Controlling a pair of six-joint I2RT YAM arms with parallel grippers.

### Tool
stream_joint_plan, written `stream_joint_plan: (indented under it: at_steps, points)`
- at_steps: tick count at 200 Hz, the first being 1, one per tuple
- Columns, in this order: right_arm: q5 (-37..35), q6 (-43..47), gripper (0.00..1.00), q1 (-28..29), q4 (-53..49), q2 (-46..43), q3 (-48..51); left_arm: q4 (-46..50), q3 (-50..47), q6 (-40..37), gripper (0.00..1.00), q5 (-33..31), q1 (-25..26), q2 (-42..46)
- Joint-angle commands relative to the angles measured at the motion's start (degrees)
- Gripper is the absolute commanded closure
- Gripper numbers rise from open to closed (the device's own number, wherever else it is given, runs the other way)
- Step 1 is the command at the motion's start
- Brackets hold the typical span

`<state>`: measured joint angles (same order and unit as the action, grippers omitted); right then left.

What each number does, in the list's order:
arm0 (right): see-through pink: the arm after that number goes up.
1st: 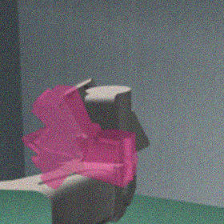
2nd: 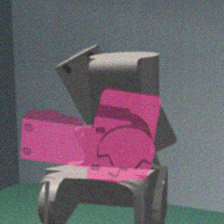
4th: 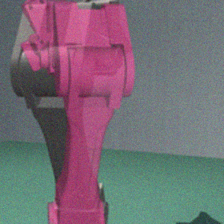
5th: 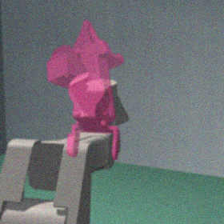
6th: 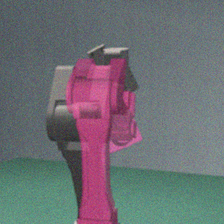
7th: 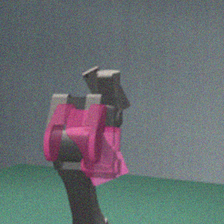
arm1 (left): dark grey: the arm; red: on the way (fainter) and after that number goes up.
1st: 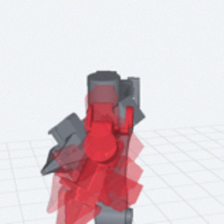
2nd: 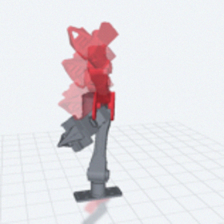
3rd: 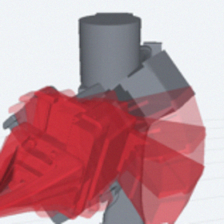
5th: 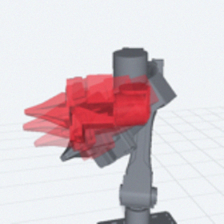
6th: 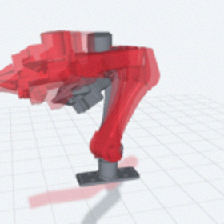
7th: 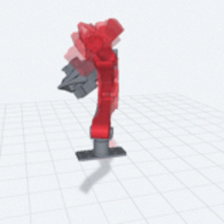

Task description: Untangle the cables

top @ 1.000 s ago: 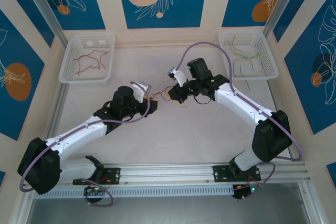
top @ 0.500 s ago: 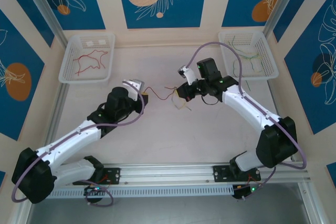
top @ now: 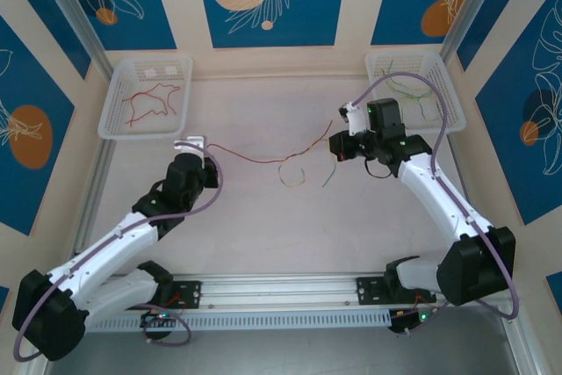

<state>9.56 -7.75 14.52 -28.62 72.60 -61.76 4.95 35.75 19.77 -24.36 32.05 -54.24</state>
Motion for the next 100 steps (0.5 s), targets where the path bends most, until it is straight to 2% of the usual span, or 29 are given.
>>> stream_joint_plan:
  at_steps: [1,40,67,76,88,100]
  points:
    - [-2.58,-1.81,1.0,-1.92,-1.7,-2.3,1.43,3.02,-0.41,1.65,1.0,-5.53,-2.06,2.43]
    - [-3.73,-2.35,1.0,-5.89,-2.32,-4.56,3.02,4.84,-1.51,2.55,1.0,-6.82,-5.47,6.18]
    - [-3.29,-2.4,1.0,-8.13,-2.46,-5.77,3.75,4.36,-2.22,2.13,1.0,-4.41,-7.08,7.17]
    - [-2.52,-2.36,1.0,-8.2,-2.57,-5.8,3.77,3.66,-2.28,1.54,1.0,-2.15,-7.4,6.97]
    - [1.89,-2.18,1.0,-7.89,-2.32,-5.38,3.62,1.49,-2.35,0.26,1.0,3.36,-7.39,6.41]
    - [3.33,-2.7,1.0,-5.38,-1.75,-4.85,3.4,-0.78,-2.18,-0.53,1.0,8.86,-7.44,5.76]
